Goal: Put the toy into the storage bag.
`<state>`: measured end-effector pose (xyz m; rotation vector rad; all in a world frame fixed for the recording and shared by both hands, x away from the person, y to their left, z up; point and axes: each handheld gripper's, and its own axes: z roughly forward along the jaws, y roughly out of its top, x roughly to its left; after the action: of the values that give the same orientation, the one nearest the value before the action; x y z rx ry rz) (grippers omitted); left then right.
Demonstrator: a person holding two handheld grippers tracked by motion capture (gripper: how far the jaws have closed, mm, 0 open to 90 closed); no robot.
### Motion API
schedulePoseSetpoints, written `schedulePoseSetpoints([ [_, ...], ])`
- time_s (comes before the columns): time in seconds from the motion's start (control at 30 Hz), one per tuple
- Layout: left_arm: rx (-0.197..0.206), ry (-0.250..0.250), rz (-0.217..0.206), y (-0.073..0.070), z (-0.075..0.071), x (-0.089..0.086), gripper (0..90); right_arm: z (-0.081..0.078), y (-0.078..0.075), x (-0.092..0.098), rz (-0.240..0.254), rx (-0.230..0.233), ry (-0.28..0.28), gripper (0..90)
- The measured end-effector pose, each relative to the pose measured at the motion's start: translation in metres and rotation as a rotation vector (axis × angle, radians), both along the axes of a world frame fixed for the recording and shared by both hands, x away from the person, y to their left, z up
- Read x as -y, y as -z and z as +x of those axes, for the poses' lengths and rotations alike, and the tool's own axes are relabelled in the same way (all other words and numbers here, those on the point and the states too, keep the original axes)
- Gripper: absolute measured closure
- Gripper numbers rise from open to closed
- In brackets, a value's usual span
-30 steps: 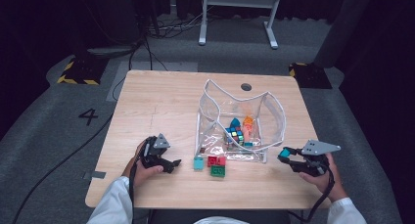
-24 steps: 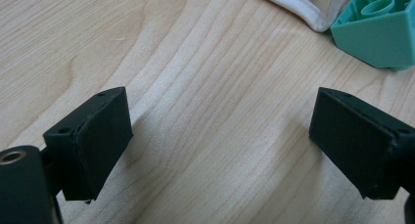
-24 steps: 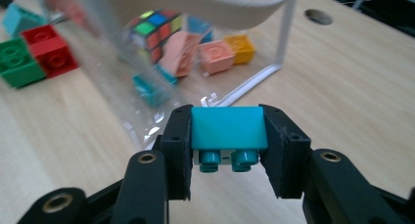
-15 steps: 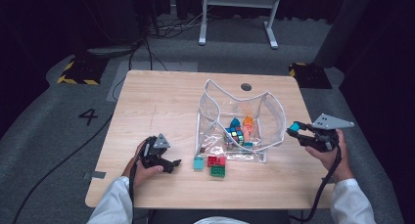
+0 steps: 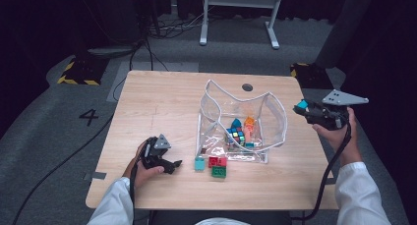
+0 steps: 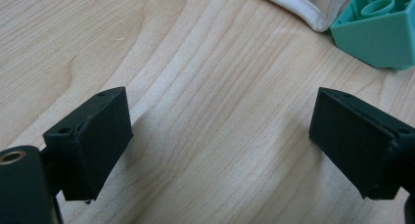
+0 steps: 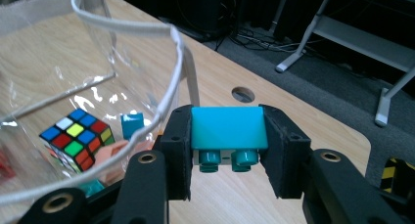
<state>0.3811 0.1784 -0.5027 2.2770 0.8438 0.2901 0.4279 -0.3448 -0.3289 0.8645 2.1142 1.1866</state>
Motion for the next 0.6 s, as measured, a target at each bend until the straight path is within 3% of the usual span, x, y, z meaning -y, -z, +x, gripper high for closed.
schedulePoseSetpoints([
  [0.13,0.000,0.000,0.000,0.000,0.000,0.000,8.8,0.007,-0.009,-0.004,-0.019,0.013,0.012,59.3],
  [0.4,0.000,0.000,0.000,0.000,0.000,0.000,8.8,0.015,-0.033,-0.013,-0.006,0.038,0.008,59.3],
  [0.57,0.000,0.000,0.000,0.000,0.000,0.000,8.8,0.015,-0.041,-0.026,-0.006,0.058,-0.036,59.3],
  [0.6,0.000,0.000,0.000,0.000,0.000,0.000,8.8,0.014,-0.041,-0.029,-0.005,0.044,-0.038,59.3],
])
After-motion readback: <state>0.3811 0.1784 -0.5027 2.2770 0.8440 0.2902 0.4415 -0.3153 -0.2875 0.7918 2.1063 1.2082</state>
